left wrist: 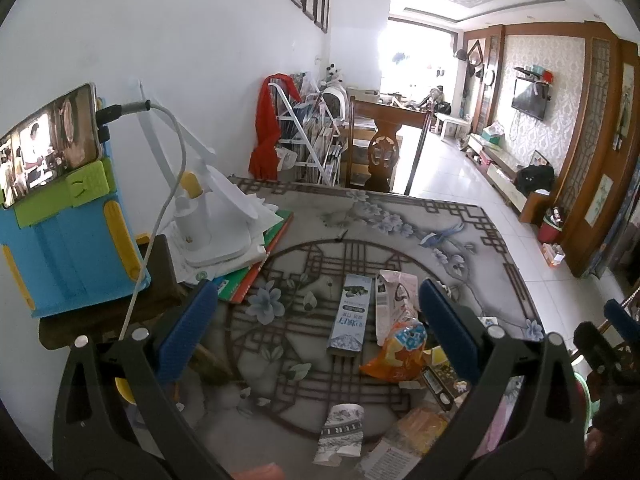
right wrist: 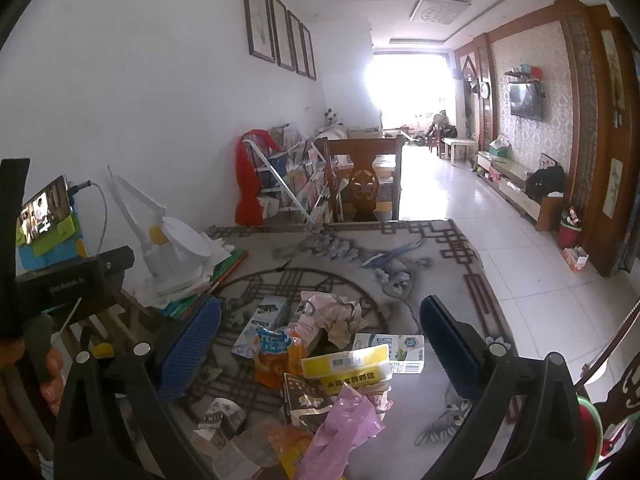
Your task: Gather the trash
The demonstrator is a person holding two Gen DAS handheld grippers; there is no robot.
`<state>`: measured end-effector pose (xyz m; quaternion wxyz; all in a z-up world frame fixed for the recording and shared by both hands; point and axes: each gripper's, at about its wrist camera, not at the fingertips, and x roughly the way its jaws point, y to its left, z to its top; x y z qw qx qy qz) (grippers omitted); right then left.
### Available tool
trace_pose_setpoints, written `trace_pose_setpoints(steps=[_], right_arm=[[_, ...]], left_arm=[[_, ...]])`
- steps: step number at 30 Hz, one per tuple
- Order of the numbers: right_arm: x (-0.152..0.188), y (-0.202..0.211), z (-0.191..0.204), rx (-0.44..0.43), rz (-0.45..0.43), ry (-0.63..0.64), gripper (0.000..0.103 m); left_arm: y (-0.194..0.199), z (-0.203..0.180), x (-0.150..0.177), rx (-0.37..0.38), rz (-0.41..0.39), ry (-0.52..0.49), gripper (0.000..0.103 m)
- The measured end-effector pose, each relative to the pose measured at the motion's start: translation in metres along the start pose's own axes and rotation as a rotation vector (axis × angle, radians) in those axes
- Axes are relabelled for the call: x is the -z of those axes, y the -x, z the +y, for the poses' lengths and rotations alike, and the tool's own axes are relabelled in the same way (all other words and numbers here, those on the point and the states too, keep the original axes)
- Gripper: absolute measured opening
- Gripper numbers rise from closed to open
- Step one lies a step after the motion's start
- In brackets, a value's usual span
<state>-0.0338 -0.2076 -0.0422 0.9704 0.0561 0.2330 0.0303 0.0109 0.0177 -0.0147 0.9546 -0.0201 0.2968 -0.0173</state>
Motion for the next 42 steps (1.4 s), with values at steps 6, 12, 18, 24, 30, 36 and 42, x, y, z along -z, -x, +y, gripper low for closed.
trace_pose_setpoints(steps=[6,12,18,24,30,36,42], right_arm=[[-0.006,-0.005,0.009,-0.008,0.029,0.105,0.096],[0.020,-0.023,-0.005,-0.020,0.174,0.054,0.096],[0.056,-0.041,-0.021,-0.072,0.336,-0.017,0.087],[0.079,-0.058,-0.034,-0.132,0.465,-0.121,0.031],[0.092,-0.069,-0.037,-0.118,0.501,-0.201,0.056],[0.107,-0.087,-0.042,-0.101,0.564,-0.277,0.067],[0.117,-0.093,-0.042,-0.128,0.593,-0.331,0.029]], left_arm=[[-0.011,0.009,0.016,0.082,0.021,-0.048,0.099],[-0.054,0.011,0.078,0.184,0.237,-0.106,0.088],[-0.124,0.005,0.137,0.243,0.500,-0.066,0.054],[-0.142,0.000,0.145,0.297,0.530,-0.044,0.015],[-0.137,0.001,0.139,0.299,0.529,-0.045,0.029],[-0.140,-0.008,0.144,0.304,0.548,-0.101,0.052],[-0.144,-0.002,0.155,0.299,0.589,-0.118,0.048]])
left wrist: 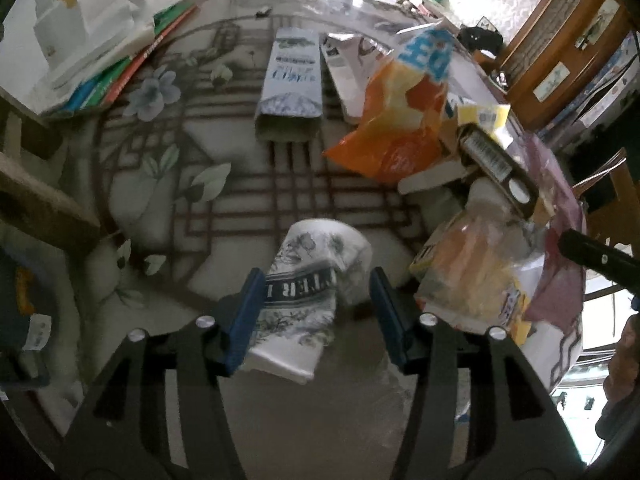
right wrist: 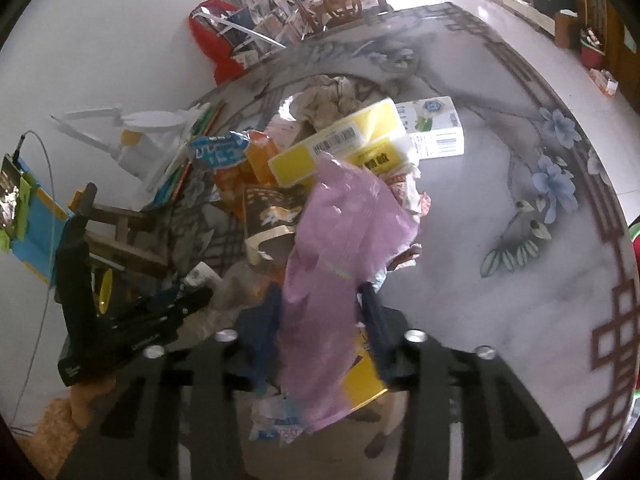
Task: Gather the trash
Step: 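Grasp the white printed paper cup with the left gripper while the right grasps the pink plastic bag, then carry both items over the red bin and open both grippers to drop them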
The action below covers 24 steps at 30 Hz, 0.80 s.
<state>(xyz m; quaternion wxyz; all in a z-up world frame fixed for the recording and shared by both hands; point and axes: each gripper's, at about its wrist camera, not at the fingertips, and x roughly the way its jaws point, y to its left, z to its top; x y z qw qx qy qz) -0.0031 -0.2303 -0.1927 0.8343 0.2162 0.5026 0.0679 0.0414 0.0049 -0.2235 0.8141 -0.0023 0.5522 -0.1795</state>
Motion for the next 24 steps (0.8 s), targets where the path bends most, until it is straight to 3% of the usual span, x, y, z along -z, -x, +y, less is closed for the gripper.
trace_pose_setpoints(steps=[1,3,7,12,17,24], right_arm=[[0.000,0.002,0.000,-0.005,-0.010,-0.001,0.026],[0.001,0.006,0.002,-0.022,-0.031,-0.001,0.018],[0.002,0.021,0.009,-0.016,-0.086,0.036,0.018],[0.005,0.048,0.010,0.012,-0.163,0.067,0.018],[0.009,0.078,-0.005,0.069,-0.232,0.057,0.018],[0.021,0.122,-0.077,0.206,-0.296,-0.048,0.018]], left_arm=[[-0.003,0.001,0.001,-0.005,0.008,-0.004,0.041],[-0.003,0.003,0.002,0.002,0.004,-0.003,0.041],[0.003,0.005,0.000,-0.008,-0.016,0.000,0.013],[0.022,0.006,0.000,0.005,-0.066,0.025,0.013],[0.065,-0.014,-0.006,0.006,-0.193,0.009,0.013],[0.111,-0.080,-0.031,-0.001,-0.371,-0.115,0.013]])
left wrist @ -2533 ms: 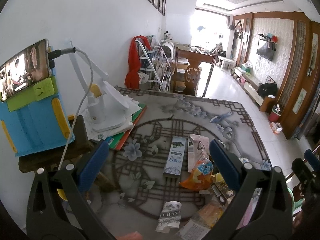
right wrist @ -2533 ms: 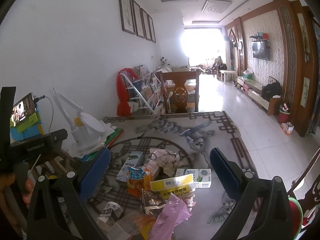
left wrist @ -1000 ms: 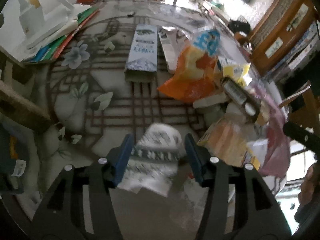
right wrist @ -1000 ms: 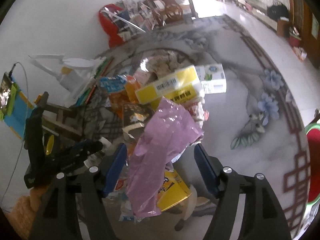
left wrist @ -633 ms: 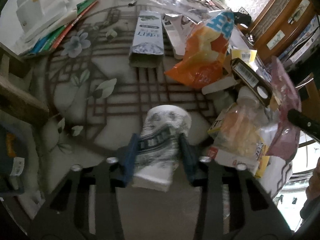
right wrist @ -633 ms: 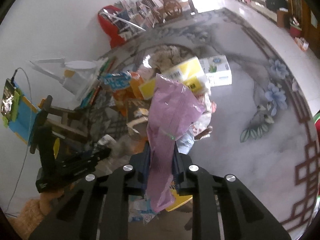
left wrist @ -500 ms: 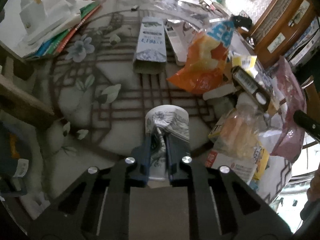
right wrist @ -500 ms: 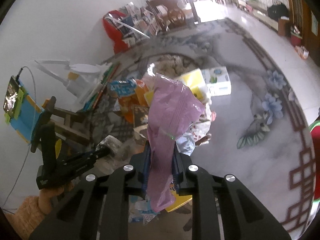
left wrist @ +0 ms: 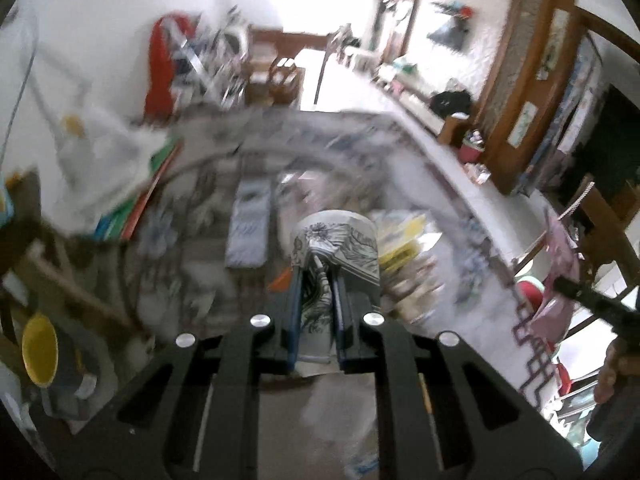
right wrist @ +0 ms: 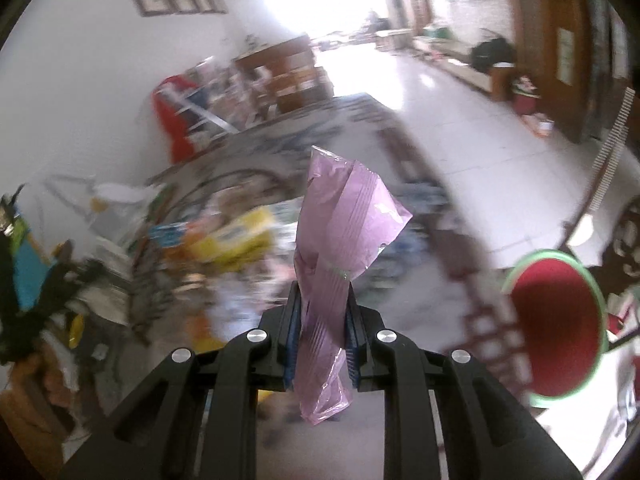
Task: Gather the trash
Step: 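Carry both items over the red bin and open both grippers to drop them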
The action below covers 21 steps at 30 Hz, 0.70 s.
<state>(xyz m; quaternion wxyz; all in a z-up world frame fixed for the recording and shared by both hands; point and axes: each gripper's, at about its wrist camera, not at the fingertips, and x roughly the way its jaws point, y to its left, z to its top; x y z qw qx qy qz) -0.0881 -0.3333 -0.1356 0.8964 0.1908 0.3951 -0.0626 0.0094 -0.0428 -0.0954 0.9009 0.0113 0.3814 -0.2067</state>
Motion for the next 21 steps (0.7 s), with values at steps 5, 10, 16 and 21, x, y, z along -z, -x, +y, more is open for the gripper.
trace_pose_setpoints(steps=[5,10,16,21], right_arm=[[0.004,0.014,-0.083,0.112,0.006,-0.084,0.018],[0.008,0.013,-0.161,0.180,0.079,-0.122,0.018],[0.015,0.008,-0.222,0.213,0.127,-0.132,0.053],[0.017,0.027,-0.253,0.228,0.093,-0.137,0.054]], left_arm=[[0.000,-0.069,-0.017,0.098,-0.033,-0.046,0.013],[-0.024,-0.149,-0.014,0.173,0.006,-0.069,0.013],[-0.065,-0.250,0.002,0.279,0.077,-0.120,0.013],[-0.098,-0.316,0.021,0.374,0.149,-0.205,0.013]])
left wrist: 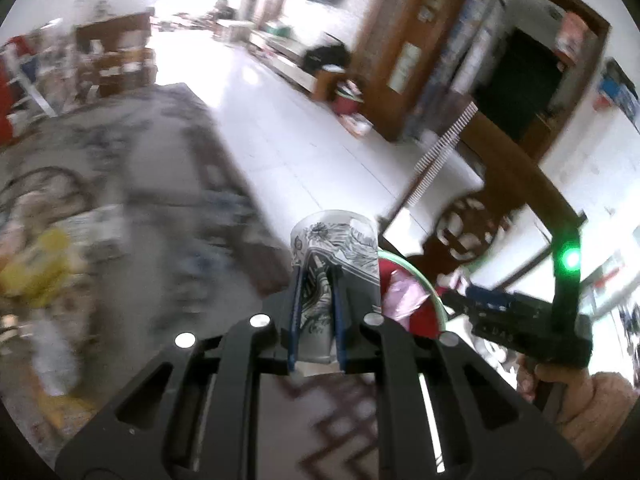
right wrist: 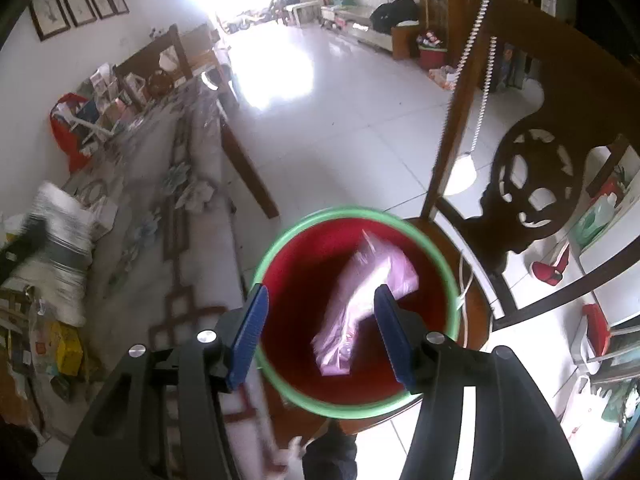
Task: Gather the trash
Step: 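Carry both items over the red bin and open both grippers to drop them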
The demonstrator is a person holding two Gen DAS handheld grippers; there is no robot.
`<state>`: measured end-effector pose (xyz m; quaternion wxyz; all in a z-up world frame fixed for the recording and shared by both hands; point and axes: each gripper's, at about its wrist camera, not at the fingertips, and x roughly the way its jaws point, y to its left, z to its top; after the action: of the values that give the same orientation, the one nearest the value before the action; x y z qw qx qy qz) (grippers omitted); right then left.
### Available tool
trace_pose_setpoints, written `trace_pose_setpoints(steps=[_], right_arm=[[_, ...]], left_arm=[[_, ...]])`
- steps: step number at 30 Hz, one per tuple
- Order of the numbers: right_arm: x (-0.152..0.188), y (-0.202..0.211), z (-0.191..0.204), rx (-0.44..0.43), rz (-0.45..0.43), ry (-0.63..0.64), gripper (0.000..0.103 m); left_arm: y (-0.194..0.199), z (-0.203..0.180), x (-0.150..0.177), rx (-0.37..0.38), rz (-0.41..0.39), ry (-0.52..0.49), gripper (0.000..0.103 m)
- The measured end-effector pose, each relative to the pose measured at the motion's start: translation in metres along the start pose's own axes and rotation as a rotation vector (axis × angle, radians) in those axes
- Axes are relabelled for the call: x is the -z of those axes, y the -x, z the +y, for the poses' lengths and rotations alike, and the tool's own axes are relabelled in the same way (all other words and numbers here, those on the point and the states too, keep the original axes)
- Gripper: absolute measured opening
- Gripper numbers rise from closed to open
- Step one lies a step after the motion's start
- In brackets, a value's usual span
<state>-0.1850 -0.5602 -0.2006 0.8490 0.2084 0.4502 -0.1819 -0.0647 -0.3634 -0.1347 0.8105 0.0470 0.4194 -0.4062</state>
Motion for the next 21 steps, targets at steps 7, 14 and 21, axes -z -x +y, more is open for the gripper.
trace_pose_setpoints(steps=[7,14,21], right_arm=[[-0.003,0.025,-0.039,0.039,-0.070,-0.050,0.054],[-0.005,0.038,-0.053,0.062,-0.095,-0.073,0.055],[-0.018,0.040,-0.027,0.016,-0.127,-0.028,0.055]], left_arm=[[-0.063,-0.058,0.001,0.070,0.085,-0.129,0.013],[-0.084,-0.074,-0.001,0.077,0.109,-0.147,0.047],[-0.044,-0.049,-0.005,0.052,0.043,-0.082,0.047]])
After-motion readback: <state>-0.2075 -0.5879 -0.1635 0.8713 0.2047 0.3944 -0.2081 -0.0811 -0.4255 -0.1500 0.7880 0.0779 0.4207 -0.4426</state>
